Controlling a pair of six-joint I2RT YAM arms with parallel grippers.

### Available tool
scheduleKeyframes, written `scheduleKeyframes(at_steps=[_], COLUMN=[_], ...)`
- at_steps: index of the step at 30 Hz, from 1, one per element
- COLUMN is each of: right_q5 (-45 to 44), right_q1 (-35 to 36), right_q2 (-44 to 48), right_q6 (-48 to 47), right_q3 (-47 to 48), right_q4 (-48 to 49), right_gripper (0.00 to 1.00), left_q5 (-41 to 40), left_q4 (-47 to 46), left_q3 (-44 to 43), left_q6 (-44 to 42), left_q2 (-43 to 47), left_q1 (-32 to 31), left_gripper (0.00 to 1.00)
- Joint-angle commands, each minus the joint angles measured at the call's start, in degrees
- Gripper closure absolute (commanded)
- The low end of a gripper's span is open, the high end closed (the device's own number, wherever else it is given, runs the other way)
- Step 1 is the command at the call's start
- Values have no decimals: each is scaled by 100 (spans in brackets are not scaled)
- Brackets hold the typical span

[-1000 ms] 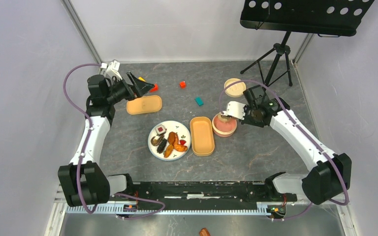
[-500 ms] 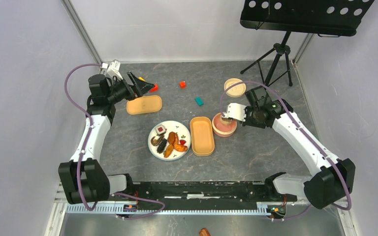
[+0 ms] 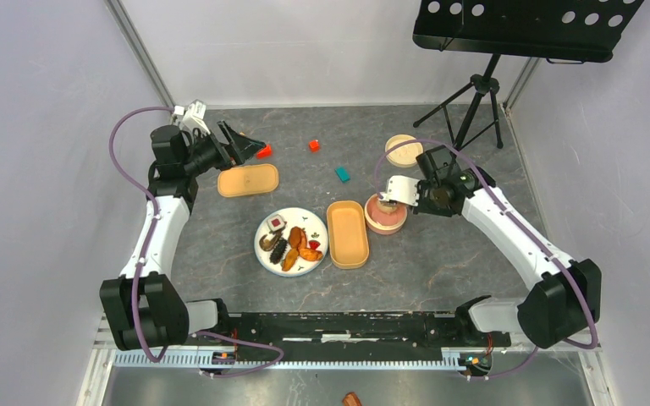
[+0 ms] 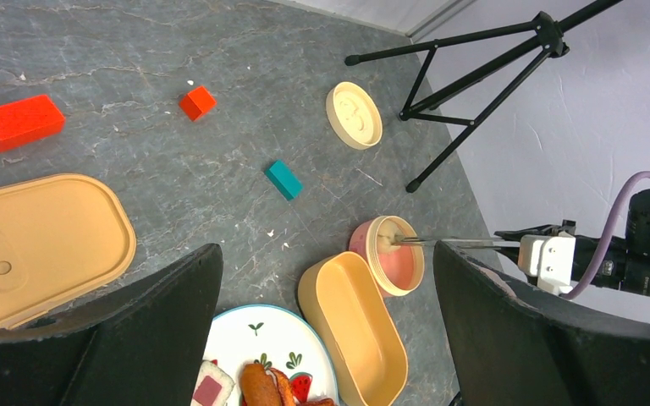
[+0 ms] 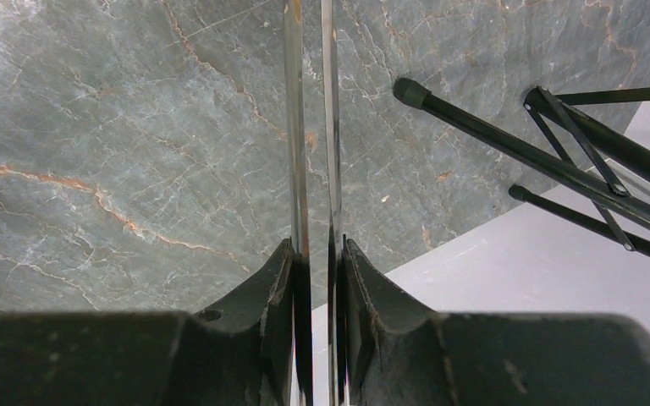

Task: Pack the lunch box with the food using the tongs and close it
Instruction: Place the fake food in the packing box.

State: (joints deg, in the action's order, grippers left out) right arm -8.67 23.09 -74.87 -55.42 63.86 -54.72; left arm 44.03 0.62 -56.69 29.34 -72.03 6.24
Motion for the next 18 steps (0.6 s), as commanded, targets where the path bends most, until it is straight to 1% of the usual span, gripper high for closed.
scheduleKeyframes(at_steps=[1,3,7,8,13,18], right_q5=[-76,-3,134,130,89,127], right_q1=[-7,-12,-9,-9,-10,-11], right_q2=[-67,-51,-5,-9,-72,-131], right_q6=[-81,-115,-162,-161,-98,64], right_q3=[-27,-52,-109,-132,-52,408], right_q4=[184,162,71,69,-6,-137], right_gripper=[85,83,84,82,63,56], left_q5=[10,5,2,0,0,11], left_q4=[-89,-91,-93,-92,-105,-103], left_q3=[-115,-139,-151,-150,-163,-202], left_q6=[-105,-105,-100,-96,-69,-61], left_q2=[67,55,42,36,18,7], left_q1=[-19,-18,-18,-16,-22,-19], left_gripper=[0,0,0,0,0,0])
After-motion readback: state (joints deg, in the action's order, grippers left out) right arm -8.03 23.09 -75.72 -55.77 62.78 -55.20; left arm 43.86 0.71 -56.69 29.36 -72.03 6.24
